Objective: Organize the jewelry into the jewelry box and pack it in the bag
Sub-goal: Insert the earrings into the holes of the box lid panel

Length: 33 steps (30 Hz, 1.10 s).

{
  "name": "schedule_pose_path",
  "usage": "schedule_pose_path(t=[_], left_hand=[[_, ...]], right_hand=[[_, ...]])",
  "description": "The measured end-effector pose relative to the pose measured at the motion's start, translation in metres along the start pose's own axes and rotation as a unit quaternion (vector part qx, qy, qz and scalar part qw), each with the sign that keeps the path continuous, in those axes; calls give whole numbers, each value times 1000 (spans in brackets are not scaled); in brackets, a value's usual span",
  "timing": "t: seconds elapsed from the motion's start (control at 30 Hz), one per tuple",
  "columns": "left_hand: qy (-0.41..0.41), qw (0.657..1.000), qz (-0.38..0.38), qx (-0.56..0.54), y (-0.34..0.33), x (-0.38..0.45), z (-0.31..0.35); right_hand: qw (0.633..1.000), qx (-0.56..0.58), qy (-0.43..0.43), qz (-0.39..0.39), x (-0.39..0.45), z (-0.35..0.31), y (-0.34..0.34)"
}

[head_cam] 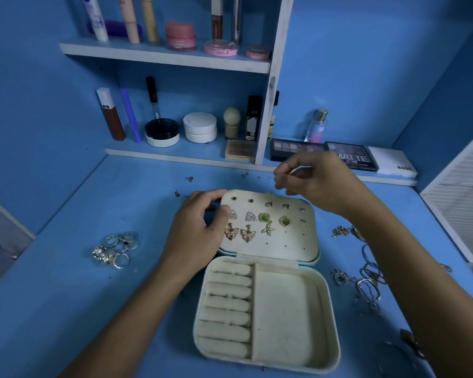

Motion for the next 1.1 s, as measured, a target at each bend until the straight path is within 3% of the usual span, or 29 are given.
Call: schedule_pose_path(t=[0.17,0.63,0.9,1.1], left_hand=[[-6,999,20,-37,2,-2,2],[12,997,9,-70,2,-1,2],[7,997,12,-70,2,-1,1],[6,997,13,-70,3,-1,1]], right_hand=[[998,35,-1,55,-42,-7,12],[991,83,-23,99,-95,5,-8],[988,133,-13,72,-104,8,-18],[990,78,-1,116,-105,6,-20]])
Point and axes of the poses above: each hand's wrist, its own x-axis towards the middle knuckle, its own y-axis out of the back of the hand, z = x × y, the point moved 1 cm from there along x, towards the middle knuckle, and after that the axes turned 5 degrees about y, right-handed, at the moved point
